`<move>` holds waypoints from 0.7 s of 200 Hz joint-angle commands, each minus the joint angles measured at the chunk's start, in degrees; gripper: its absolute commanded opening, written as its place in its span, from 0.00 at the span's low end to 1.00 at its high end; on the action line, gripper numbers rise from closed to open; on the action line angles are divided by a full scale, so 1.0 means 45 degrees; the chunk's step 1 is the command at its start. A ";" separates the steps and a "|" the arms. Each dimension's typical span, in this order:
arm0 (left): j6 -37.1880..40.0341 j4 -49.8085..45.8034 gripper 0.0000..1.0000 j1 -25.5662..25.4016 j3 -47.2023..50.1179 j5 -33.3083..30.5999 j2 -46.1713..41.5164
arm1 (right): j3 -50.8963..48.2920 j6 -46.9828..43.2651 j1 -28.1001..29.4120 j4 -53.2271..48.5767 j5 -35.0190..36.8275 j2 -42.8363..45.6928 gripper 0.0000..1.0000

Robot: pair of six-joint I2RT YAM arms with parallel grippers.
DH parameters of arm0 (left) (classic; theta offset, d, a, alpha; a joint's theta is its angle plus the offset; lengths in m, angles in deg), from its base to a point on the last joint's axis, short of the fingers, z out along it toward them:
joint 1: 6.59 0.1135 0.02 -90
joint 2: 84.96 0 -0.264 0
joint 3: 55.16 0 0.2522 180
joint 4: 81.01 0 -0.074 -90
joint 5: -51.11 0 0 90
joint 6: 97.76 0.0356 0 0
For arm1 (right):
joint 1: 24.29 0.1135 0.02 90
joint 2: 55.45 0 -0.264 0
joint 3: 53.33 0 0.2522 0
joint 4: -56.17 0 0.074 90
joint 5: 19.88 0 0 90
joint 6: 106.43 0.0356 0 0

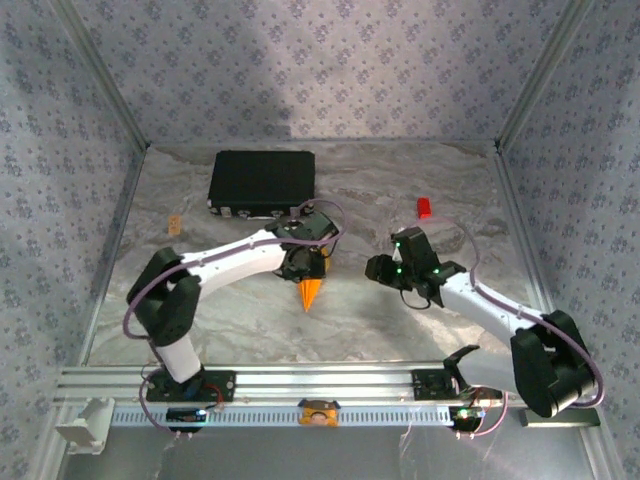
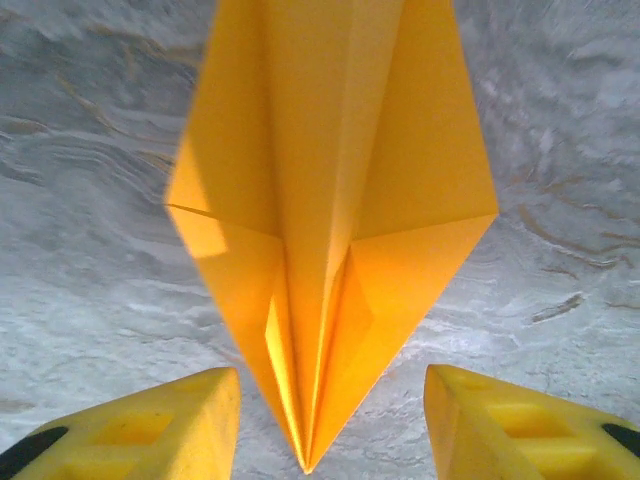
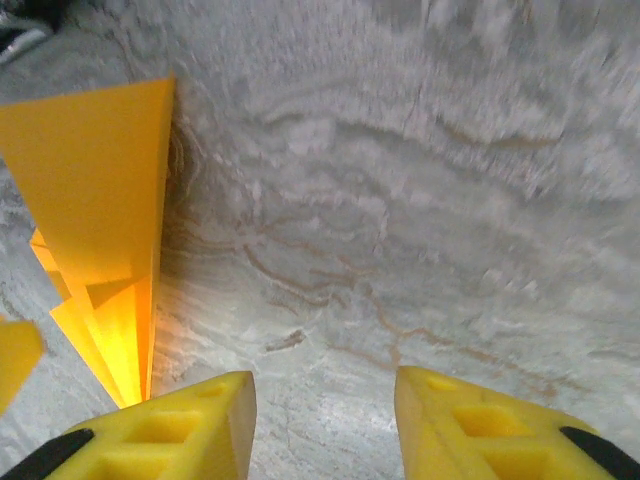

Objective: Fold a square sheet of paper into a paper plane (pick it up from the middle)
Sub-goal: Turn over a paper plane at the center of the table.

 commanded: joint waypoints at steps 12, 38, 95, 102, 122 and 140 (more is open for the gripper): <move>0.0672 0.0351 0.56 0.0776 0.1251 -0.1792 -0.2444 | 0.1747 -0.1958 -0.0148 -0.2182 0.3213 0.1069 0.52; 0.1384 0.1062 0.63 0.2403 0.2793 -0.2558 -0.4569 | 0.2037 -0.3096 -0.0255 -0.2312 0.6619 0.1435 0.59; 0.4295 0.3535 0.91 0.7506 0.5931 -0.2932 -0.7850 | 0.0483 -0.5694 -0.2073 0.0931 1.0672 -0.0201 0.76; 0.4557 0.3667 0.92 0.7973 0.6034 -0.3312 -0.7800 | 0.0595 -0.5854 -0.2430 0.1214 1.0182 -0.0453 0.76; 0.5594 0.4492 0.93 0.8932 0.6314 -0.3947 -0.7303 | -0.0206 -0.7767 -0.2960 0.3964 0.8329 -0.0653 0.77; 0.6245 0.5690 0.93 0.9455 0.6660 -0.4388 -0.6786 | -0.1063 -0.8412 -0.3334 0.6185 0.8079 -0.1109 0.77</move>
